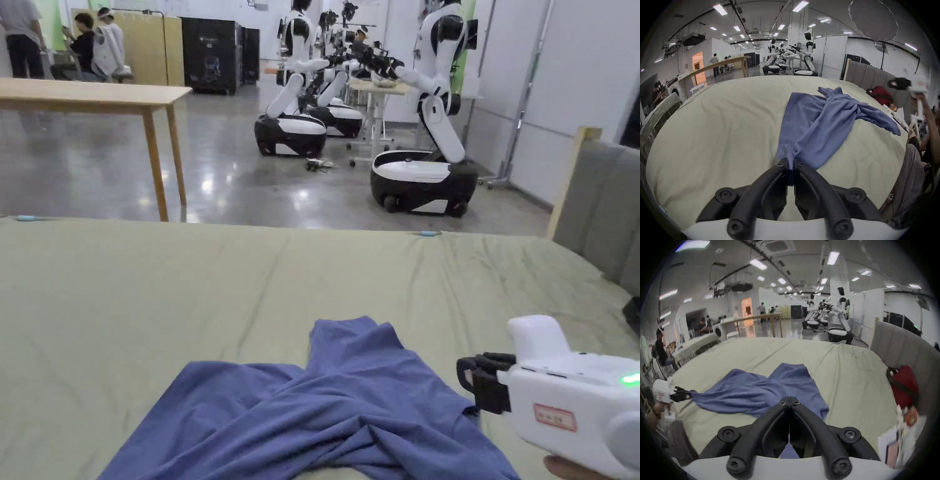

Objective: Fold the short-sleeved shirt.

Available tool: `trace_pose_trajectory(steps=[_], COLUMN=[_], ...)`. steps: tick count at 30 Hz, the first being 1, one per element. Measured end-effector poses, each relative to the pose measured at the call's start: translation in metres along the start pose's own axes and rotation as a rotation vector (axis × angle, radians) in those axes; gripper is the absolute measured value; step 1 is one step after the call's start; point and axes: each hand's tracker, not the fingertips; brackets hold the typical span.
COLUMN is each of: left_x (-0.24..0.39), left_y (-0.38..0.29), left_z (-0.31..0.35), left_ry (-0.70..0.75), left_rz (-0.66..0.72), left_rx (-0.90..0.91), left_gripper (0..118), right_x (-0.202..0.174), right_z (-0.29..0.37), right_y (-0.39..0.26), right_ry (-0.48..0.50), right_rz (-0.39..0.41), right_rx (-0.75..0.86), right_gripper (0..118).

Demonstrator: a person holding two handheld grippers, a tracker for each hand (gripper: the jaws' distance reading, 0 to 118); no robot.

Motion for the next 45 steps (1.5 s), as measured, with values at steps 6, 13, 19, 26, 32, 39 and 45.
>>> trace_pose_trajectory(steps=[6,13,19,26,32,39,45], left_x=[0.003,-0.002,-0.009,-0.008,-0.002,-0.002,0.003], left_y=[0.004,0.008,0.009,0.008,0.010,0.027,0.085], left_z=[-0.002,-0.013,-0.017,-0.018,-0.019,-0.017,-0.002], left_ry=[-0.013,-0.019,-0.019,0.003,0.011,-0.014,-0.128], left_rz=[0.010,-0.006,0.029,0.038,0.013,0.050,0.138], left_rx=[-0.001,-0.019,-0.017,-0.025,-0.028,0.007,0.167], left_gripper=[5,5,5,5,5,5,5], right_x=[0.051,0.076,0.080,0.076,0.050,0.046,0.035], right_z=[-0.166,-0.271,-0.302,-0.290,-0.283,-0.232,-0.104], right_y=[0.057,0.060,0.041,0.038,0.038,0.051,0.065], right_ry=[-0.025,-0.044,-0.040,0.024,-0.036,-0.032,0.081], right_rz=[0.034,0.022,0.067,-0.009,0.127,0.046,-0.036], right_rx=[-0.157,-0.348,-0.518,-0.506,-0.526,-0.260,0.033], right_gripper=[9,115,107,51,3,3,3])
